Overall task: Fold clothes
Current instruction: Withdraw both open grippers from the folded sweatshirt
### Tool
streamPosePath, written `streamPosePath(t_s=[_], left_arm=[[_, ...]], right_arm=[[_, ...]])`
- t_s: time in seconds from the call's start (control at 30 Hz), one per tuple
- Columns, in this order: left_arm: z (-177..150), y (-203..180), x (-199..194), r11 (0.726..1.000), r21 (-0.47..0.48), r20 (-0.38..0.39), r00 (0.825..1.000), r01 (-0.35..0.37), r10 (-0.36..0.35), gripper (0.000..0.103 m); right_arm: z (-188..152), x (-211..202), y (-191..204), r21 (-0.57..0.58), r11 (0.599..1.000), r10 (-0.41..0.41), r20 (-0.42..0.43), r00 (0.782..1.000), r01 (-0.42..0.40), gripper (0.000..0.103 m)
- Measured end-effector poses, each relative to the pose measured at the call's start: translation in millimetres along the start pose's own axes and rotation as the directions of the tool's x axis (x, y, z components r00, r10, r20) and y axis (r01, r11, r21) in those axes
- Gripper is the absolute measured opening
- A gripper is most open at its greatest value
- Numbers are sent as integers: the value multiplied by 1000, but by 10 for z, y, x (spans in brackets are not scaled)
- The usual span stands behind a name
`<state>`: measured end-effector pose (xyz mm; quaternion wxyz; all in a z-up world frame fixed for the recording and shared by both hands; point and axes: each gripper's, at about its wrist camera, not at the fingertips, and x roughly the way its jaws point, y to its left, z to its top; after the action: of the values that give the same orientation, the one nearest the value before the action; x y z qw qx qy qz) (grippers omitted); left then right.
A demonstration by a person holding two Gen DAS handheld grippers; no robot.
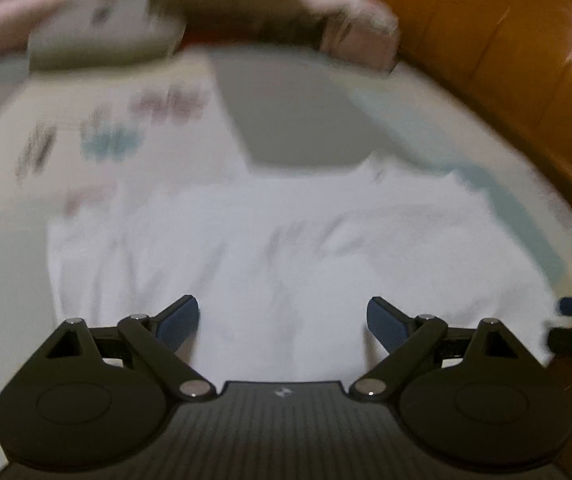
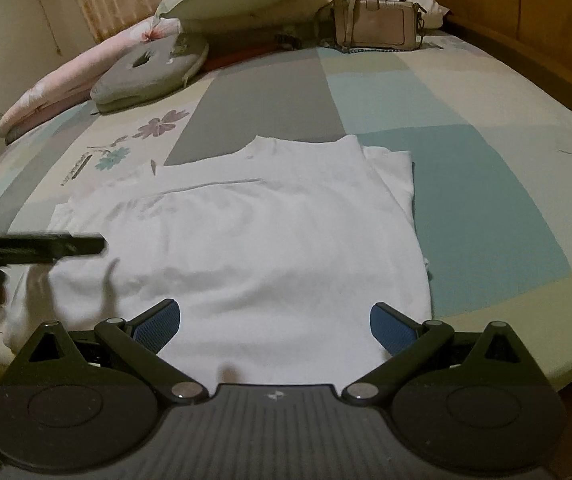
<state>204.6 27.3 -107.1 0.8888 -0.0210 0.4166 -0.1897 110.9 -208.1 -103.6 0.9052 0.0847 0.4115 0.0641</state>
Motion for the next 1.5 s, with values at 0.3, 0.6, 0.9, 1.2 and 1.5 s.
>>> streamPosePath(t_s=[0.3,0.6,0.9,1.2,1.5], left_arm=[[4,45,-174,999,26,19,999,-30,29,94],[-42,144,-82,999,2,-15,999,-33,33,95],[-47,165,-74,1000,-11,-10,1000,-17,17,96],[-17,164,-330,998,-57,45,999,-14,17,97],[-167,524,-716,992,-110,101,992,-60,71,97]], right_arm=[[227,166,36,-24,1000,-2,25,1000,3,103],[600,535,229,-81,997,11,70,998,-5,103],[456,885,254,-104,994,-38,-31,999,35,103],[382,929,290,-151,987,-48,-14,999,45,103],[439,662,266,-27,994,104,-11,995,-104,103]])
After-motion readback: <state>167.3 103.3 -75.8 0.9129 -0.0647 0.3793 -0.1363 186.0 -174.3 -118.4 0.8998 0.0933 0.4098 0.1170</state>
